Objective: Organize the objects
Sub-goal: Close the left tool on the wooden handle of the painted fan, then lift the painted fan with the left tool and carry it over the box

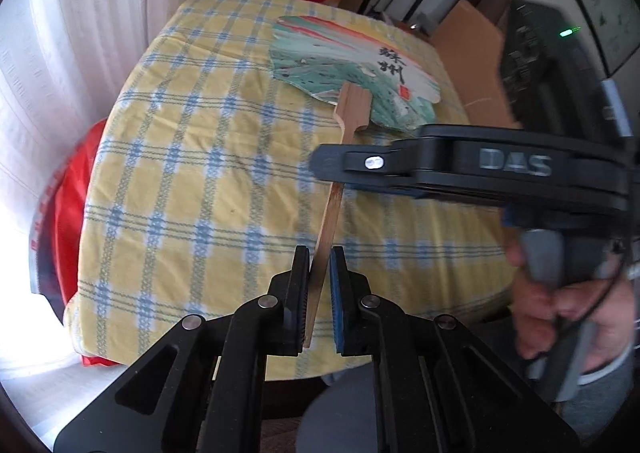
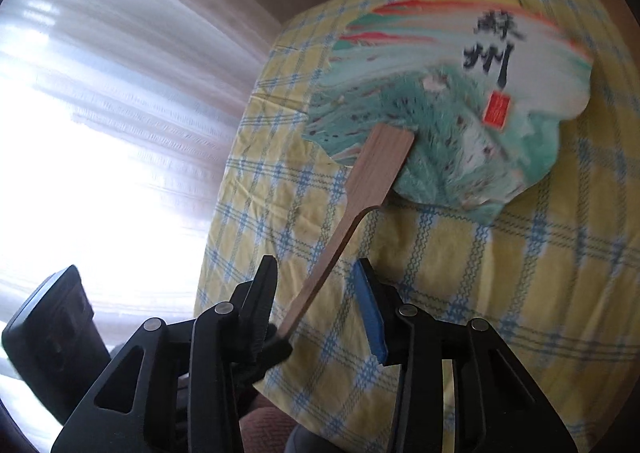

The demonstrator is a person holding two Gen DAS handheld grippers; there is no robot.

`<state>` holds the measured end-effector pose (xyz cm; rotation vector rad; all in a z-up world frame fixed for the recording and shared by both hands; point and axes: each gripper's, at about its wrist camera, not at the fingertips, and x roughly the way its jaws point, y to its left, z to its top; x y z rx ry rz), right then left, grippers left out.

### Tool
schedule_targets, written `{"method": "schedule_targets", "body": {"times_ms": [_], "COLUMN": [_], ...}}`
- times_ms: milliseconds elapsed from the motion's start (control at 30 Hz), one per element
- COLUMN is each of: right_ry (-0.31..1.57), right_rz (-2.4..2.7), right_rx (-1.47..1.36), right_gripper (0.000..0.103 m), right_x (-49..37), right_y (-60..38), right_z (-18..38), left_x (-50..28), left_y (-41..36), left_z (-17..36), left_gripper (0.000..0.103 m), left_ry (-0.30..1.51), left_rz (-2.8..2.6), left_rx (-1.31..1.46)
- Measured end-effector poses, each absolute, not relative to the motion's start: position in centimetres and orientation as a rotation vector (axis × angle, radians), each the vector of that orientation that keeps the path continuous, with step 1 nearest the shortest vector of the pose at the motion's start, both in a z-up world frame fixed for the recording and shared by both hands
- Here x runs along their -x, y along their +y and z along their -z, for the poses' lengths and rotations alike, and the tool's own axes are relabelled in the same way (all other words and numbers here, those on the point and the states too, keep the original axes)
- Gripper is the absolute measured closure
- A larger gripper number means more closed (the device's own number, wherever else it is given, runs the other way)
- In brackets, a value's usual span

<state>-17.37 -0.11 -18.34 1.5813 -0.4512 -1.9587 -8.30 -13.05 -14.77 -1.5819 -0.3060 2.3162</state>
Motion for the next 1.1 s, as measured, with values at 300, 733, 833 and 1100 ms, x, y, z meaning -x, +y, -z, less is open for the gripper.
{"method": "schedule_targets", "body": {"times_ms": [300,733,833,1100], "right_ry": [-0.589,-0.625,-0.592,-0.477], "right_rz": [1.891,1.881,1.910,2.007], "right_rx": [-1.595,-1.486,-1.455,-1.350], "right_gripper": [0.080,0.087,0.087,0.087], "right_x": [17.9,17.2,16.9,15.4], "right_y": [0.3,-0.1,0.0,1.0], "right_z": [19.6,16.6,15.4,11.8], "left_x": [8.5,8.1,8.0,6.9], "left_y": [-12.1,-11.4,-10.8,-9.3], "left_z": [13.8,12.8,11.6,9.2], "left_gripper": [0.095,0.097,0.097,0.095], "left_ry": [-0.255,-0.223,-0.212,-0.209], "left_rz": [-2.343,-2.357,-2.361,-2.362], "left_rx": [1.546,1.503,1.471,1.383]}}
